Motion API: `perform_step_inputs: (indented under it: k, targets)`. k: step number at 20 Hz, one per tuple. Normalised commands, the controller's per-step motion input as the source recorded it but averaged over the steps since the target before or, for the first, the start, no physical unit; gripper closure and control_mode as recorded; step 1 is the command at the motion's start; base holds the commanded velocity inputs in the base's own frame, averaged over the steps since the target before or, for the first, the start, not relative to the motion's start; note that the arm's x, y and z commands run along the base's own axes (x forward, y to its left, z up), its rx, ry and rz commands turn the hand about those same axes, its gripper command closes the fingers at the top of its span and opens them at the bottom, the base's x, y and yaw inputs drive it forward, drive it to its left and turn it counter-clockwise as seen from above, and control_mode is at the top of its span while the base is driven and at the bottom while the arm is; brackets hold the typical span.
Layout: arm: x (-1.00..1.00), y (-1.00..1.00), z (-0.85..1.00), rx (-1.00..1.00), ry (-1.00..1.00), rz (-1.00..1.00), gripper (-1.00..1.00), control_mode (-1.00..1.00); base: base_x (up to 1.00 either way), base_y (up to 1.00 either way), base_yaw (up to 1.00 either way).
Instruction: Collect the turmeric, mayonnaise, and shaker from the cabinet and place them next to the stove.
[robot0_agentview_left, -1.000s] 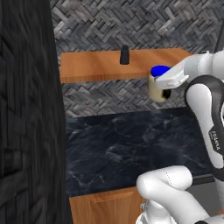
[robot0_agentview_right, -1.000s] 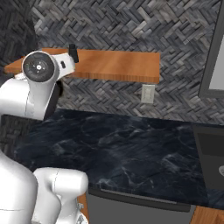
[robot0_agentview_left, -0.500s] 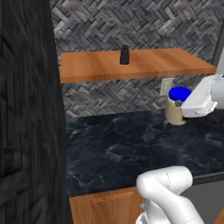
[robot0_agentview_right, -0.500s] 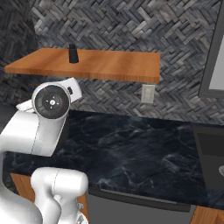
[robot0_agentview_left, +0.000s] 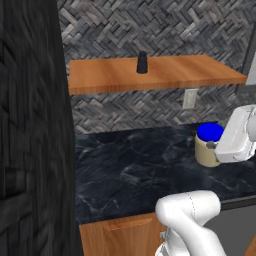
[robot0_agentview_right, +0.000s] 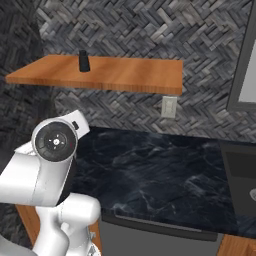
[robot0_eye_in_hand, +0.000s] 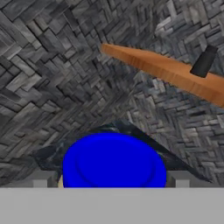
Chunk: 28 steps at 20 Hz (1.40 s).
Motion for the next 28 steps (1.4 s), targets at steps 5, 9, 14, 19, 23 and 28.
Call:
perform_step_inputs:
  k: [5, 9, 14, 19, 23, 28]
  targets:
    - [0.0, 0.0, 0.0, 0.0, 0.0, 0.0, 1.0, 1.0, -0.49, -0.35, -0.22]
    - [0.0, 0.0, 0.0, 0.0, 0.0, 0.0, 1.0, 1.0, -0.46, -0.39, -0.47]
    - [0.0, 0.0, 0.0, 0.0, 0.0, 0.0, 1.0, 1.0, -0.33, -0.28, -0.55]
    - [0.0, 0.0, 0.0, 0.0, 0.0, 0.0, 1.0, 1.0, -0.15, -0.32, -0.58]
    - [0.0, 0.0, 0.0, 0.0, 0.0, 0.0, 1.0, 1.0, -0.03, -0.31, -0.62]
    - [0.0, 0.0, 0.0, 0.0, 0.0, 0.0, 1.0, 1.0, 0.11, -0.29, -0.67]
